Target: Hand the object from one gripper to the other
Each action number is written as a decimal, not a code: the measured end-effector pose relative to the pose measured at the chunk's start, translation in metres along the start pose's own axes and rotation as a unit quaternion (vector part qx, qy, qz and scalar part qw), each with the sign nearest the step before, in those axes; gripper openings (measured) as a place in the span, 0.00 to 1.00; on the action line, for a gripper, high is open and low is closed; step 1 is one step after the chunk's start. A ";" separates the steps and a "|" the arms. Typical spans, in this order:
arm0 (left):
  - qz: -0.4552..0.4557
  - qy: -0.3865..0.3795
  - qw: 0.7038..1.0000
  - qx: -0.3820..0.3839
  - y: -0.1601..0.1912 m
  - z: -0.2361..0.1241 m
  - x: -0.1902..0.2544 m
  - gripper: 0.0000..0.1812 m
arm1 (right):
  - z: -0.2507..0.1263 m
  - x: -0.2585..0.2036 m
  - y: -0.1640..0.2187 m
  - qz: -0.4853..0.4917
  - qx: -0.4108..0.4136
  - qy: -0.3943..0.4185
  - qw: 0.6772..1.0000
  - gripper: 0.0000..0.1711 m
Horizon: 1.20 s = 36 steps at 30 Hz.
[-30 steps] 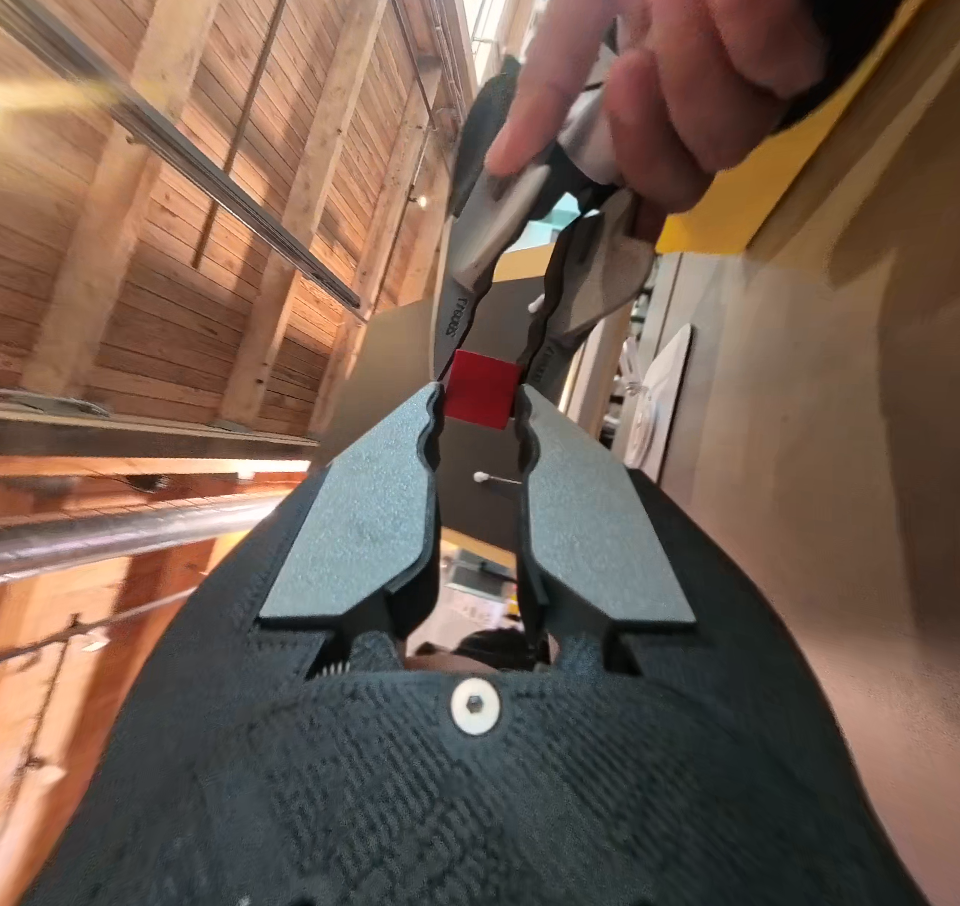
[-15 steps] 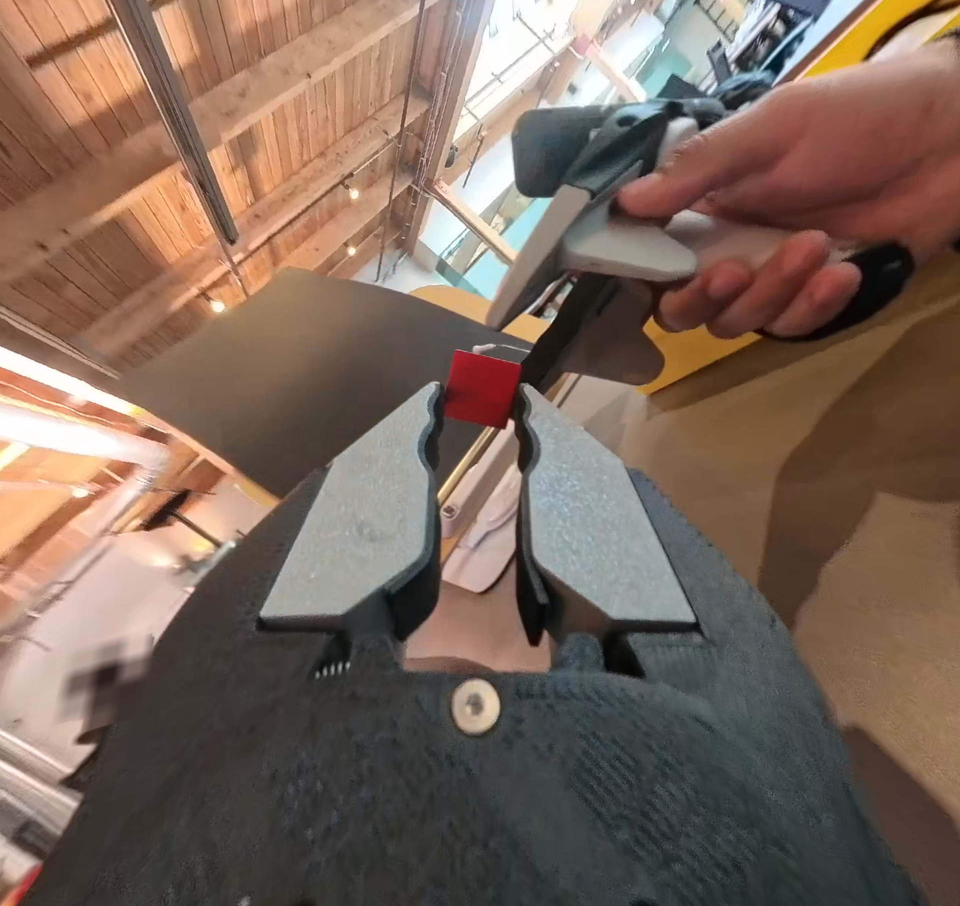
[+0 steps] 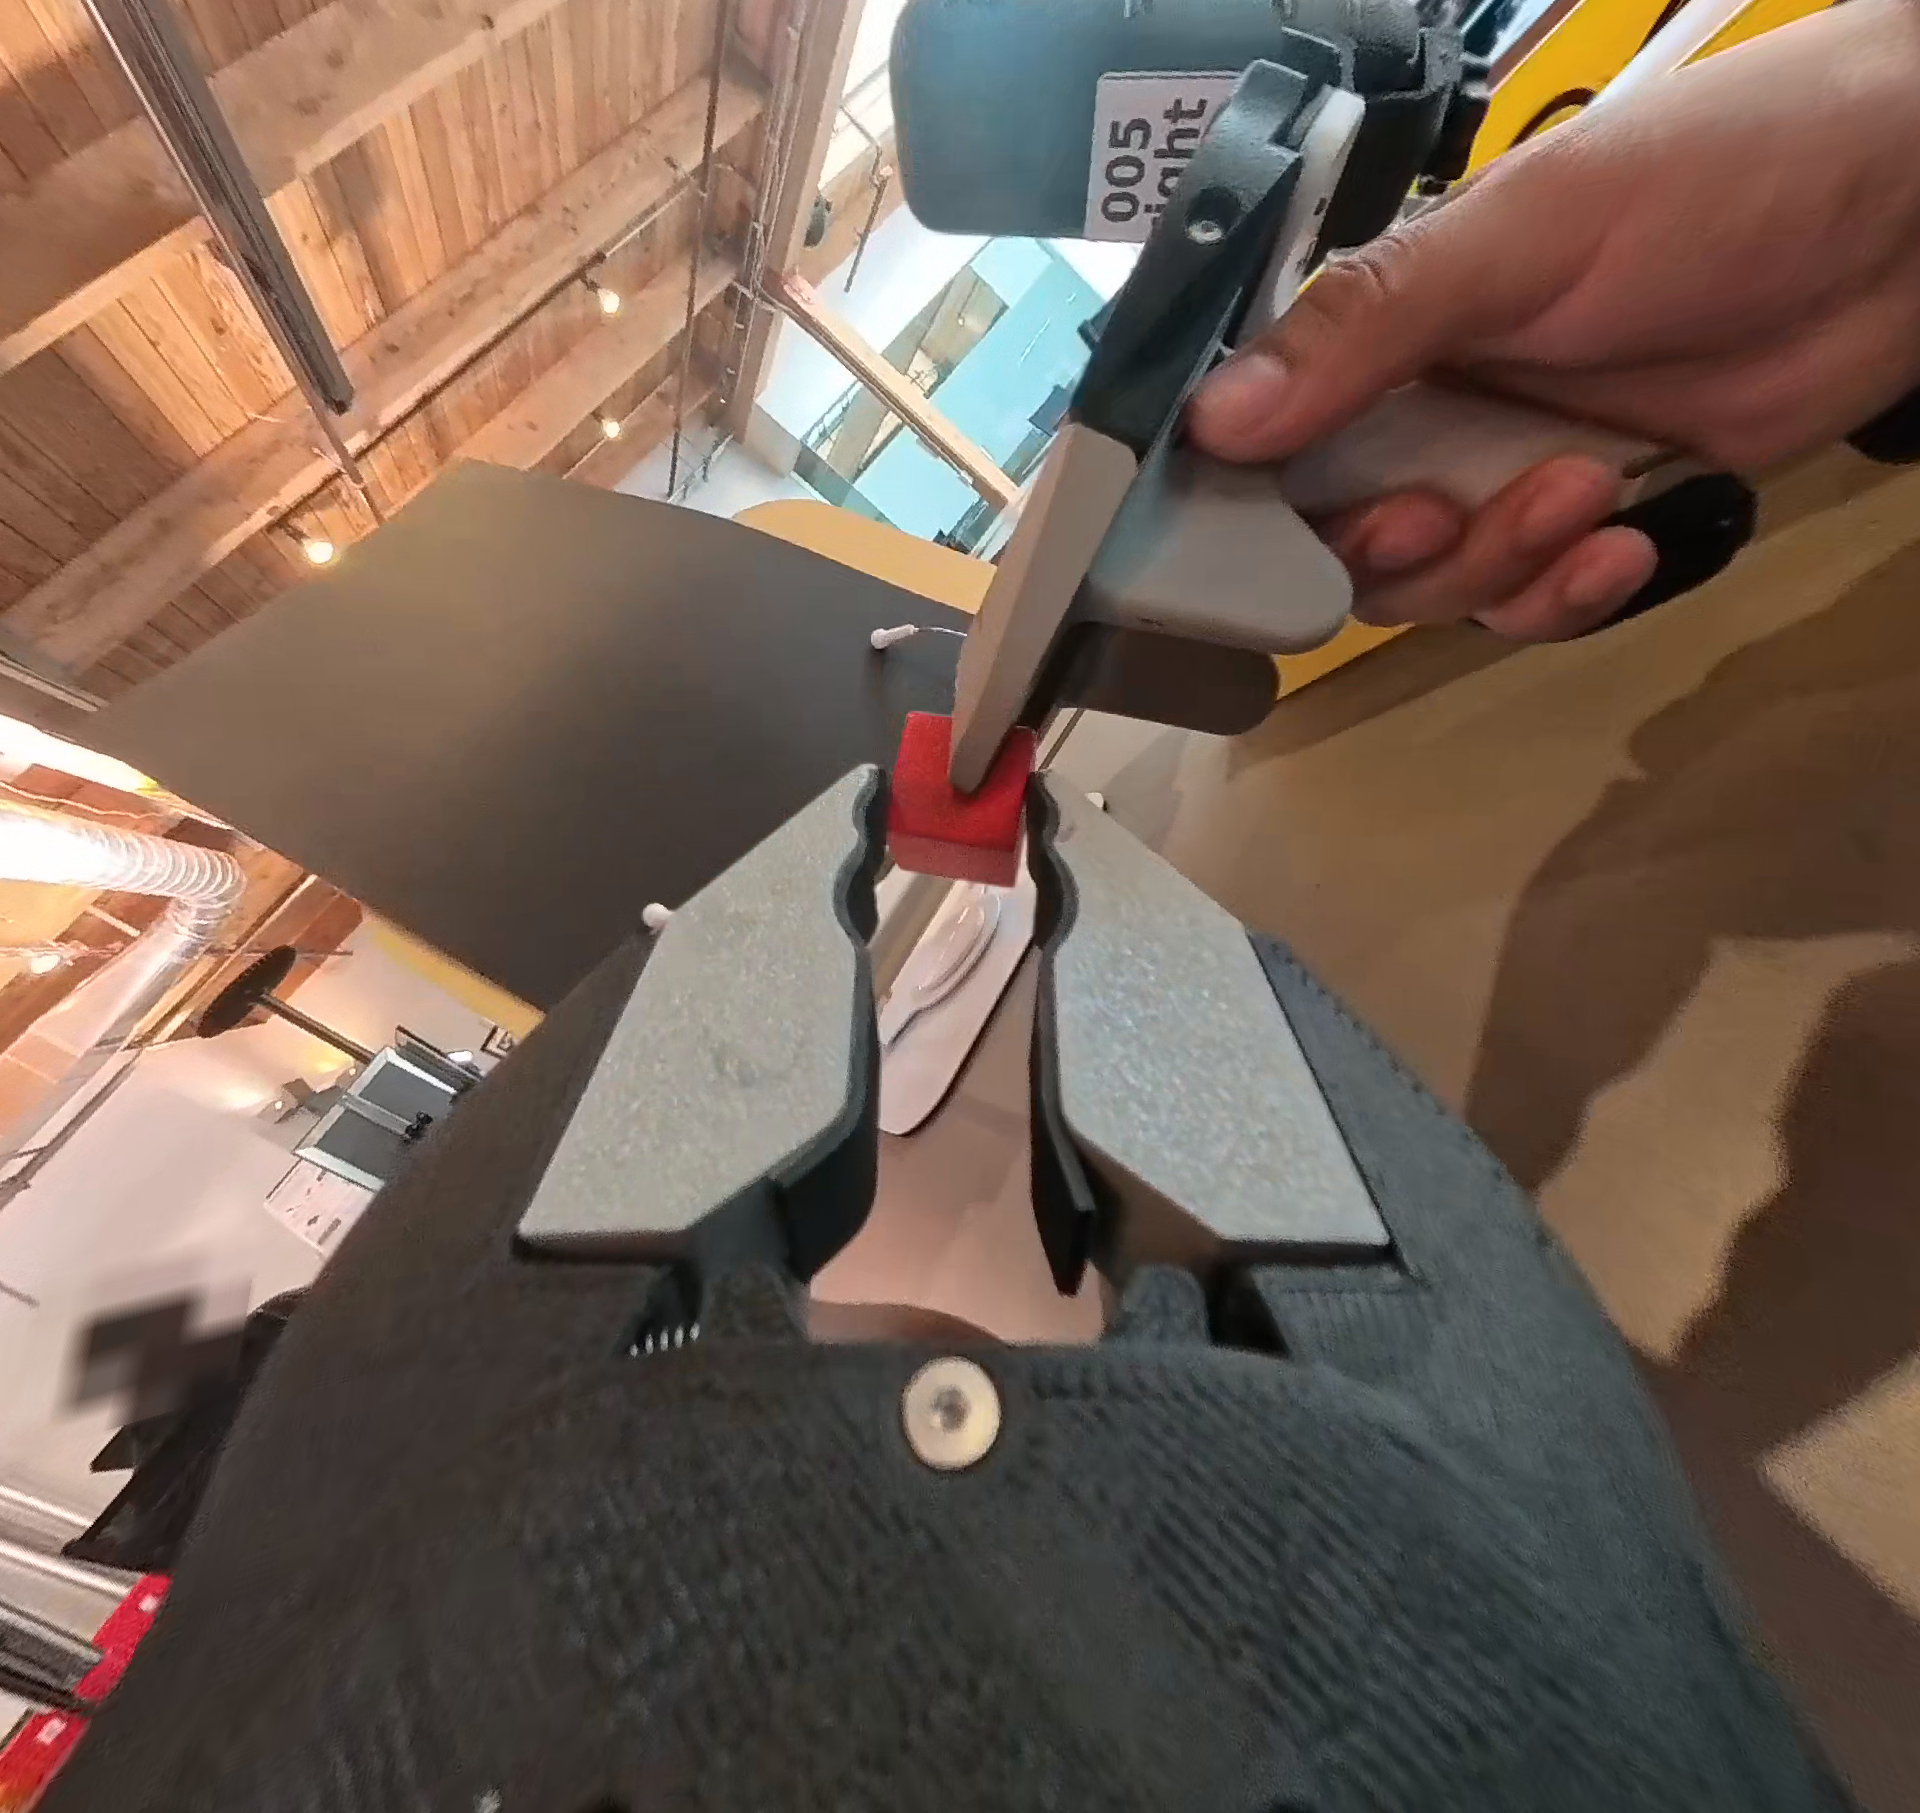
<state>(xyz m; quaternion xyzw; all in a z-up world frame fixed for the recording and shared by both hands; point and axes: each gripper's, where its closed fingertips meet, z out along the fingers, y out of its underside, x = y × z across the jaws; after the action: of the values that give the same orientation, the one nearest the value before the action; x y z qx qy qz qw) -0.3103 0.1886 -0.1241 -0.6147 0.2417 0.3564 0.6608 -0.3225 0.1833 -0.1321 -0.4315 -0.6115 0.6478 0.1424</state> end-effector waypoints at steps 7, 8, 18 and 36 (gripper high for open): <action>0.000 -0.004 1.000 -0.008 0.006 0.002 0.003 0.12 | 0.000 0.010 0.003 0.076 0.000 -0.008 0.997 0.14; 0.004 -0.007 1.000 -0.007 0.006 0.002 0.003 0.15 | -0.002 0.012 0.001 0.097 0.010 -0.017 0.995 0.14; 0.054 -0.046 0.997 -0.026 0.012 0.003 -0.006 0.26 | -0.012 0.004 -0.010 0.212 0.035 -0.102 0.971 0.14; 0.343 -0.119 0.931 -0.032 0.001 0.006 0.009 0.16 | -0.006 -0.004 0.003 0.333 -0.007 -0.141 0.933 0.14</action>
<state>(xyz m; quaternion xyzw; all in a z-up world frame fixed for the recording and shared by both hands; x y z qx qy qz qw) -0.3059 0.1960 -0.1311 -0.4682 0.3457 0.6395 0.5023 -0.3148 0.1838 -0.1327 -0.5157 -0.4512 0.7079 -0.1716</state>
